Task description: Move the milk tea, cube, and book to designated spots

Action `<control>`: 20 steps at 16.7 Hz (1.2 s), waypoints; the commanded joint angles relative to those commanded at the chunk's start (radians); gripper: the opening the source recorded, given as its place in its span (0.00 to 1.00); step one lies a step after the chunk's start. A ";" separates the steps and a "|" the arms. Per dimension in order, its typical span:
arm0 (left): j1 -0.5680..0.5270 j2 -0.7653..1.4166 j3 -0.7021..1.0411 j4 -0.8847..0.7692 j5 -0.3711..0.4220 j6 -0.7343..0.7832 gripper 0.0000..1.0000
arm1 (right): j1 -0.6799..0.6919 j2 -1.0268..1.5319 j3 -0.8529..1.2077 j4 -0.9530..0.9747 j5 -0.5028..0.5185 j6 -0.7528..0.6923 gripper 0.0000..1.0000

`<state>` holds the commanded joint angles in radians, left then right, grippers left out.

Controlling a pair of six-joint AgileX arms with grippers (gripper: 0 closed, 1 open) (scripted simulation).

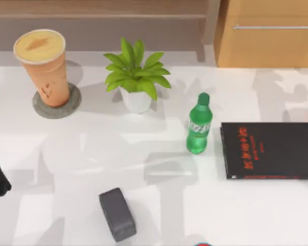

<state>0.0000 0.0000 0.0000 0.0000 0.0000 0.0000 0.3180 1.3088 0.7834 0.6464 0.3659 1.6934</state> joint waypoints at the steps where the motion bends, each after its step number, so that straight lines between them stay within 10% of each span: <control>1: 0.000 0.000 0.000 0.000 0.000 0.000 1.00 | 0.046 0.018 -0.075 0.003 0.031 0.044 0.00; 9: 0.000 0.000 0.000 0.000 0.000 0.000 1.00 | 0.284 0.217 -0.512 0.020 0.182 0.236 0.00; 20: 0.000 0.000 0.000 0.000 0.000 0.000 1.00 | 0.287 0.257 -0.528 0.042 0.181 0.235 0.00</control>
<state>0.0000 0.0000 0.0000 0.0000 0.0000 0.0000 0.6052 1.5658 0.2552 0.6880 0.5470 1.9286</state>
